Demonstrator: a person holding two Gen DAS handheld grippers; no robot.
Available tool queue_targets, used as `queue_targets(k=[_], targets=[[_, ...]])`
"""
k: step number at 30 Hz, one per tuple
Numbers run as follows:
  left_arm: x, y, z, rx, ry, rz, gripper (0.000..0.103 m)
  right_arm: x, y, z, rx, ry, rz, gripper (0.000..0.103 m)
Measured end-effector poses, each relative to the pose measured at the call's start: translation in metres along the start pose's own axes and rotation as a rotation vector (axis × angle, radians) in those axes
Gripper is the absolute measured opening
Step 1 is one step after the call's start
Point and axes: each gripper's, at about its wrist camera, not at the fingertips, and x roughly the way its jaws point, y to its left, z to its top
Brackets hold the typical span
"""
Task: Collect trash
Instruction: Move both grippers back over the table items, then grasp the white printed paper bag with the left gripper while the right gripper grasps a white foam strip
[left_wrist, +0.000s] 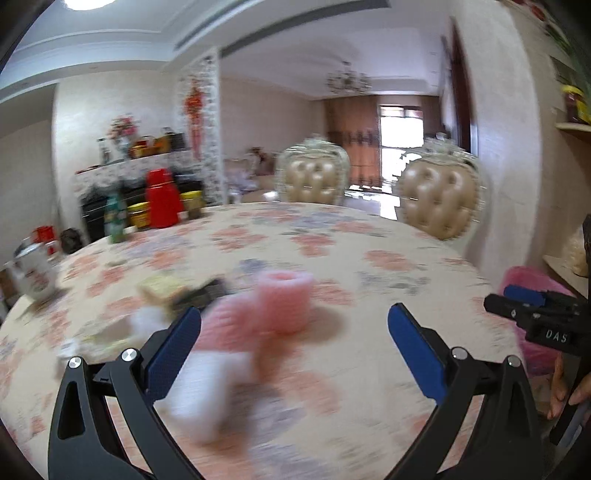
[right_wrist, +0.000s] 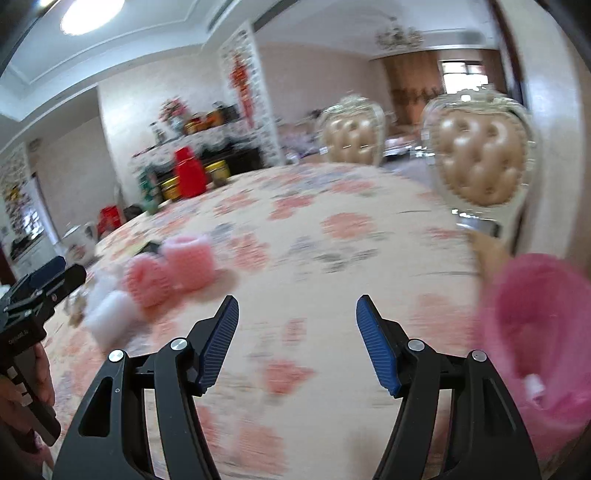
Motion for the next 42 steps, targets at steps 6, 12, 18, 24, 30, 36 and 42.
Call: queue_targets(k=[6,12,18,24,30,36,42], targets=[[-0.021,0.099,-0.022,-0.09,0.04,0.181,0.098,0.036,0.084,-0.006,-0.07,0.073,0.125,0.069],[-0.03,0.194,-0.041,-0.178,0.11,0.346,0.098,0.068,0.164,-0.018,-0.132,0.167,0.218,0.073],[-0.022,0.242,-0.055,-0.221,0.187,0.399,0.098,0.087,0.231,-0.032,-0.233,0.231,0.277,0.077],[0.002,0.261,-0.067,-0.262,0.267,0.377,0.098,0.114,0.264,-0.04,-0.306,0.32,0.196,0.077],[0.033,0.275,-0.07,-0.274,0.333,0.362,0.098,0.131,0.247,-0.032,-0.235,0.33,0.111,0.073],[0.072,0.282,-0.066,-0.263,0.401,0.359,0.098,0.138,0.227,-0.028,-0.174,0.349,0.123,0.042],[0.088,0.276,-0.068,-0.252,0.459,0.338,0.068,0.133,0.215,-0.024,-0.147,0.327,0.142,0.037]])
